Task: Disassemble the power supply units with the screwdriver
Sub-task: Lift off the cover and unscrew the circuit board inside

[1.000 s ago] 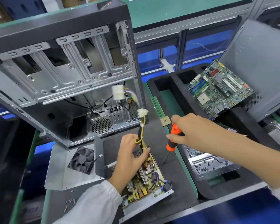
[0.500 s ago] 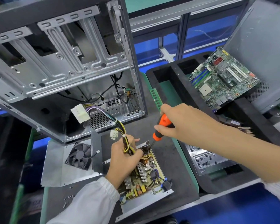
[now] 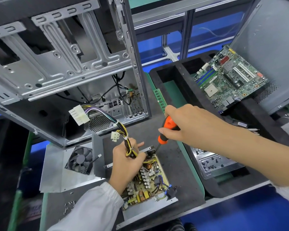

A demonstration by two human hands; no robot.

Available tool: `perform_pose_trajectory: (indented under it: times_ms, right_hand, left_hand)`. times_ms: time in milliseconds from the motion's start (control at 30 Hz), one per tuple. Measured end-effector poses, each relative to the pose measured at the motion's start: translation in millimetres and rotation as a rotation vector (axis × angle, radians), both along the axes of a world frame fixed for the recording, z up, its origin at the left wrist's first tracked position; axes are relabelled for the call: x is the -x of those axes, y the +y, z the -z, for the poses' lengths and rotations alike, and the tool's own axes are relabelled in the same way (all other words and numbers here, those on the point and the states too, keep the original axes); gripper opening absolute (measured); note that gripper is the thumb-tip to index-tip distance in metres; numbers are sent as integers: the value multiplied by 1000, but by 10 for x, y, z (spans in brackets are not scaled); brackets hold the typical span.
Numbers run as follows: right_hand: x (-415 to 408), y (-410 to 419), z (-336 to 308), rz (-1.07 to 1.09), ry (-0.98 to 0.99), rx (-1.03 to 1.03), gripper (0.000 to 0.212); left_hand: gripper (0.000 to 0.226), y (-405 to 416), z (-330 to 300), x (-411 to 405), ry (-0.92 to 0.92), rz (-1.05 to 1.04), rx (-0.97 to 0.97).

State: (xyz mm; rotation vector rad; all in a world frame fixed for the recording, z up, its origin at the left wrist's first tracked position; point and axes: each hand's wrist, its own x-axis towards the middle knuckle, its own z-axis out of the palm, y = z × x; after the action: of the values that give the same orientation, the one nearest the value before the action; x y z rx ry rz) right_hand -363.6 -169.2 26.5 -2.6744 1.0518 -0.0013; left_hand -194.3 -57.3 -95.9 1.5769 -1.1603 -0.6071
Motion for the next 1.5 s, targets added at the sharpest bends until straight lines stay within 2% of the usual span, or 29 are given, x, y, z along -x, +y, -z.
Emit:
perform_pose_trajectory:
  times_ms: [1500]
  right_hand:
    - [-81,70,-84,-51,57,0,37]
  left_hand:
    - [21,-7,5,-6,-7,-4,-11]
